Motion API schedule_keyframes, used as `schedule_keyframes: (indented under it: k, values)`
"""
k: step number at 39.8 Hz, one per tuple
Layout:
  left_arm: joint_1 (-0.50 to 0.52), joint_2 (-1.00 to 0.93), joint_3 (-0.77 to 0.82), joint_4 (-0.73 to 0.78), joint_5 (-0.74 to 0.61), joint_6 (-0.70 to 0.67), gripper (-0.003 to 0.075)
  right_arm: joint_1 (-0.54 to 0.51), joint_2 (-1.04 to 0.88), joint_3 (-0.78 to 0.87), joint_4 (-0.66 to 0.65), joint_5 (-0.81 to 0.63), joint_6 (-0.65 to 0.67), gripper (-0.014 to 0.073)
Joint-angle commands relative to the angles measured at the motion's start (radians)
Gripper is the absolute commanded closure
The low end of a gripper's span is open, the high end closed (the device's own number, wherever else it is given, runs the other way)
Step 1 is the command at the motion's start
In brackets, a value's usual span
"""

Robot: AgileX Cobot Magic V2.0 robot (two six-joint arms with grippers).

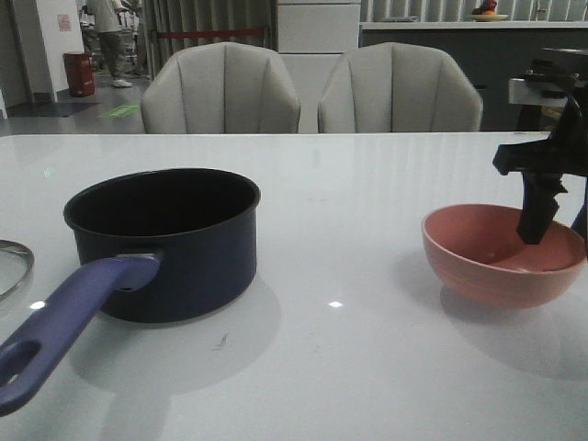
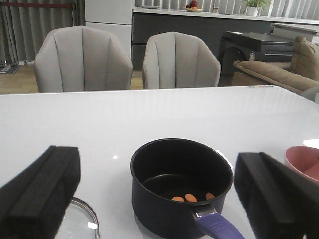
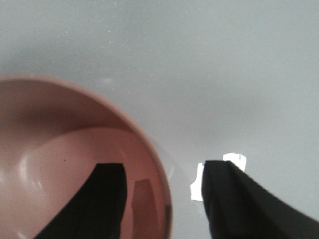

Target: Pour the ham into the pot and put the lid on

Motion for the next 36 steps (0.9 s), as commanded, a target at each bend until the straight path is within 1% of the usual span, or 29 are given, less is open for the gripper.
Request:
schedule_keyframes:
  k: [1,6,10,14,22,28,30,36]
  values:
    - [-0.007,0.01,-0.025,-0.005,-0.072,0.004,0.0065,-0.006,-0.088,-0.056,-0.024,0.034,-0.062,0.0123]
    - [-0.007,0.01,-0.025,-0.005,-0.072,0.004,0.0065,-0.003,-0.194,-0.054,-0.022,0.023,-0.134,0.0123]
    - [-0.007,0.01,-0.025,-0.005,-0.072,0.004,0.0065,0.006,-0.299,-0.045,0.005,-0.016,-0.136,0.0123]
    - [-0.007,0.01,-0.025,-0.005,-0.072,0.004,0.0065,0.036,-0.407,0.001,0.009,-0.078,-0.136,0.0123]
    - [-0.007,0.01,-0.025,-0.005,-0.072,0.004,0.0065,0.115,-0.62,0.166,0.009,-0.231,-0.135,0.0123]
    - [-0.007,0.01,-0.025,-0.005,-0.072,0.004,0.0065,0.171,-0.788,0.32,0.009,-0.358,-0.135,0.0123]
    - [-0.007,0.01,-0.025,-0.005,-0.072,0.004,0.0065,0.194,-0.876,0.386,0.009,-0.412,-0.134,0.0123]
    - [-0.007,0.01,-0.025,-0.005,-0.072,0.004,0.0065,0.246,-1.099,0.539,0.017,-0.502,-0.132,0.0123]
